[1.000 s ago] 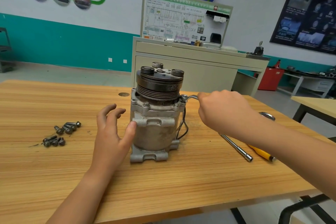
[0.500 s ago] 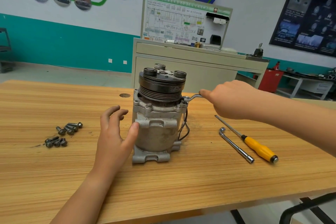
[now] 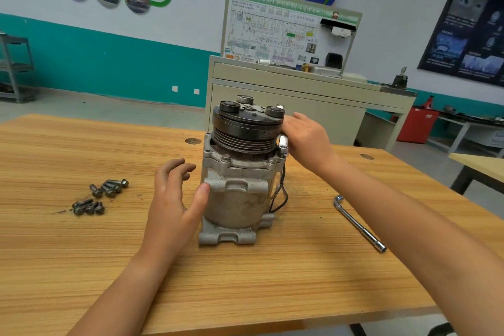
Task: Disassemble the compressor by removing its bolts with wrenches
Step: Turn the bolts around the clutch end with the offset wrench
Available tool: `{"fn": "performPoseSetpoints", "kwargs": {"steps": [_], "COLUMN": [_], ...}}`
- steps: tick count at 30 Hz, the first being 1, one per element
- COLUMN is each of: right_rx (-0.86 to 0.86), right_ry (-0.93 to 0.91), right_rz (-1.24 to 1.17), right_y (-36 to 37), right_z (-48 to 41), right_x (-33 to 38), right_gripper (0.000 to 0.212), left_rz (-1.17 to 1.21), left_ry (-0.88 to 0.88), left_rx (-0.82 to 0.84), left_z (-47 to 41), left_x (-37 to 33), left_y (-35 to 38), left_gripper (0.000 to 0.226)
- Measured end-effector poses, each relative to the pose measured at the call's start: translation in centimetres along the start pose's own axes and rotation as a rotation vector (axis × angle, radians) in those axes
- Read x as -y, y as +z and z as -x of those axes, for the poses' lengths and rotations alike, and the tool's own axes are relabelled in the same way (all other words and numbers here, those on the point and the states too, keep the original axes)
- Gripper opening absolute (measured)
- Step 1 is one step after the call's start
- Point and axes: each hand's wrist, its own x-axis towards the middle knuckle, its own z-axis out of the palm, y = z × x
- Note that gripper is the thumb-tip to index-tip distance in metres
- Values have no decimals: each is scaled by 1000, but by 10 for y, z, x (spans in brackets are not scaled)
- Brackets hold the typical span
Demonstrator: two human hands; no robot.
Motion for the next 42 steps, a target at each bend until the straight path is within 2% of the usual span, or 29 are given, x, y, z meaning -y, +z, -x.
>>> {"fn": "performPoseSetpoints", "kwargs": {"steps": [3,6,8,10,13,15,21,28,36,39,42], "right_rx": [-30,-161,-157,-36,399,558,666,832,798,756,710], "right_ry": [37,311,393,370,380,392,445,186,168,170,173], "right_rz": [-10,-143,-165,-87,143,222,234,448,488,531,448], "right_y": [-10,-41,-69,-95,-113,-109,-100,-112,-100,-87,-66], "right_z": [3,9,17,25,34,38,30,-2,8,6,6], "right_x": [-4,4,17,34,50,55,56,66,31,18,2], "right_gripper": [18,25,35,43,50,55,56,36,53,45,34], "left_rz": [13,18,19,16,10,7,-4,-12,-9,-5,0], "left_ry": [13,13,16,14,6,3,-3,-3,-8,-14,-9], "left_rx": [-15,-16,-13,-5,-5,-8,-9,-12,-12,-12,-9], "left_z": [0,0,0,1,1,2,2,1,0,0,0], "left_x": [0,1,1,1,-1,-2,-2,-4,-2,-1,1], "left_y": [-2,-3,-3,-3,-3,-3,-4,-4,-3,-2,-1], "left_gripper": [49,50,49,49,51,51,53,54,60,60,55]}}
